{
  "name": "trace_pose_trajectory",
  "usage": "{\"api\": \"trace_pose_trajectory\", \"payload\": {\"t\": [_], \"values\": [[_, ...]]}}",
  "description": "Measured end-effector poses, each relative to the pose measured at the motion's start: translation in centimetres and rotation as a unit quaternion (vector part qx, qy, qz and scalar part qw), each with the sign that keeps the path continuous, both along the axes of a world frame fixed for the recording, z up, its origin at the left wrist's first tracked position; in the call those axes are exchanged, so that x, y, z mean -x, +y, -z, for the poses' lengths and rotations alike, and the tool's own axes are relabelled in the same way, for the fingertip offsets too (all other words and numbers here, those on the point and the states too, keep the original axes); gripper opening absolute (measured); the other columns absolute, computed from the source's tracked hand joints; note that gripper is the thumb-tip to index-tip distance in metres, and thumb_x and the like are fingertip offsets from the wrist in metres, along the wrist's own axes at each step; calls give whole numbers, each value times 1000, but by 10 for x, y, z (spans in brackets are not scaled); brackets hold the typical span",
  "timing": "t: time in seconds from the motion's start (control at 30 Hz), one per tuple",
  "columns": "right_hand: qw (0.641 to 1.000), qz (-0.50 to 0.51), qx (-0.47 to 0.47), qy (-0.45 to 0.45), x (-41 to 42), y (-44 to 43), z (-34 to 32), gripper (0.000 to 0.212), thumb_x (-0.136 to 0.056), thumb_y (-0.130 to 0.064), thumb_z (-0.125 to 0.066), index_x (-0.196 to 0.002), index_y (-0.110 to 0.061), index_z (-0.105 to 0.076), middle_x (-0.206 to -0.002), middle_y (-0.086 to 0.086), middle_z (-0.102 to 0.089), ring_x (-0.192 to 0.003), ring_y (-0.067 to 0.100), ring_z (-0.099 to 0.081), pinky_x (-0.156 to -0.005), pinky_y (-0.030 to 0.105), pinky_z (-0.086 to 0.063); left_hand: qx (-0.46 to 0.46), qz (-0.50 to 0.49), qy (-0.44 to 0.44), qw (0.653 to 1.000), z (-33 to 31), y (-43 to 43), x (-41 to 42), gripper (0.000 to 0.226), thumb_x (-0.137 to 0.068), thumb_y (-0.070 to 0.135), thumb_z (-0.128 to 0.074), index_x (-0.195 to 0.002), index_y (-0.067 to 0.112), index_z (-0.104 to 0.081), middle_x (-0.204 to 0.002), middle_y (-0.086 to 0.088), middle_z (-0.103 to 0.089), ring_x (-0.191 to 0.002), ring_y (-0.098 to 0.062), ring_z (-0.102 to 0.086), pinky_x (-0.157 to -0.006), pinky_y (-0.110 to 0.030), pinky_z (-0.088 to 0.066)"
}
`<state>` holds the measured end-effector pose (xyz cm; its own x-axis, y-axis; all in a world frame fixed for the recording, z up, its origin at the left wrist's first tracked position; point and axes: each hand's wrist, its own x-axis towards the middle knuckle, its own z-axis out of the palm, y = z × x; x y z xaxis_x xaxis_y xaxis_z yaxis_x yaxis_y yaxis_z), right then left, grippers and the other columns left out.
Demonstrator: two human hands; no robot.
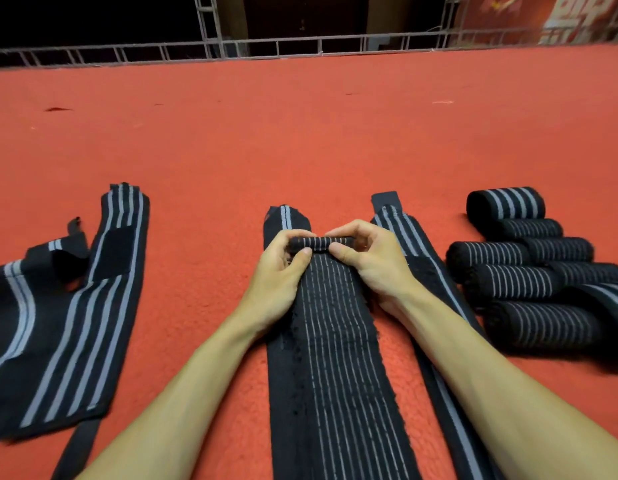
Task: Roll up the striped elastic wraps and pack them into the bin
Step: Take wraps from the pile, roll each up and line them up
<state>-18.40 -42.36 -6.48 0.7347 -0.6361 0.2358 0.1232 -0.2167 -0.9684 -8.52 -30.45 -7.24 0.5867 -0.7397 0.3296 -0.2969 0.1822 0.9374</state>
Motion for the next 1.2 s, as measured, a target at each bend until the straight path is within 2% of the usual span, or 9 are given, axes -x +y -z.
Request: {"api": "trace_pose_trajectory", "payload": {"t": [0.17,0.2,0.27,0.43,0.53,0.6,0.87,1.03,1.2], "values": [[999,-22,-39,10,0,4,0,6,-87,-21,-69,-90,-17,-72,-96,12,-71,-86,18,-64,-82,46,-51,30,-21,-24,999,0,0,-3,26,-94,-6,-45,-95,18,-54,-88,5,-58,-78,2,-54,-73,-13,-42],[998,-28,-51,11,-1,5,1,15,-87,-29,-68,-90,-16,-73,-95,14,-71,-86,21,-63,-82,48,-50,35,-26,-33,998,0,-1,-3,29,-93,-9,-44,-93,19,-54,-88,5,-57,-79,3,-53,-75,-12,-41],[997,-29,-68,15,-2,5,1,27,-87,-38,-66,-88,-12,-74,-90,13,-71,-84,21,-64,-81,44,-50,40,-29,-42,998,1,-3,-3,34,-90,-12,-44,-91,20,-55,-89,5,-57,-83,1,-53,-79,-14,-41],[999,-1,-51,7,1,1,0,13,-86,-20,-69,-89,-8,-73,-89,11,-73,-81,14,-65,-79,34,-51,26,-16,-26,999,2,-4,-3,35,-90,-10,-48,-93,23,-58,-93,10,-62,-88,2,-57,-81,-12,-42],[1000,3,-28,14,3,-1,1,6,-83,-14,-73,-88,-14,-74,-92,12,-72,-84,19,-65,-80,38,-52,9,19,42,999,2,-3,-2,15,-88,19,-57,-102,25,-59,-97,9,-62,-88,1,-57,-79,-14,-44],[1000,-1,-29,11,5,-2,0,11,-79,-8,-75,-85,-18,-74,-86,11,-71,-82,20,-63,-77,38,-53,-3,-3,61,998,2,-3,-1,22,-88,35,-60,-107,25,-59,-99,10,-61,-87,3,-56,-79,-15,-43],[994,-44,-70,-64,8,7,-6,27,-71,14,-71,-73,-13,-72,-84,4,-73,-82,15,-67,-80,27,-54,-51,-43,-17,998,0,-2,3,22,-101,30,-38,-93,25,-58,-91,11,-61,-80,11,-55,-75,-11,-41],[994,-62,-75,-44,10,9,-6,27,-78,4,-71,-93,-17,-75,-94,4,-74,-87,13,-67,-80,28,-53,-7,-19,12,1000,0,1,5,14,-99,17,-45,-106,27,-52,-100,7,-58,-84,7,-56,-77,-14,-44],[999,-31,-18,-15,9,14,-10,26,-90,-19,-64,-115,-17,-69,-98,-8,-71,-86,-4,-64,-73,10,-47,15,13,20,1000,2,6,3,27,-89,23,-54,-114,32,-49,-105,-1,-56,-93,-11,-55,-85,-30,-47]]}}
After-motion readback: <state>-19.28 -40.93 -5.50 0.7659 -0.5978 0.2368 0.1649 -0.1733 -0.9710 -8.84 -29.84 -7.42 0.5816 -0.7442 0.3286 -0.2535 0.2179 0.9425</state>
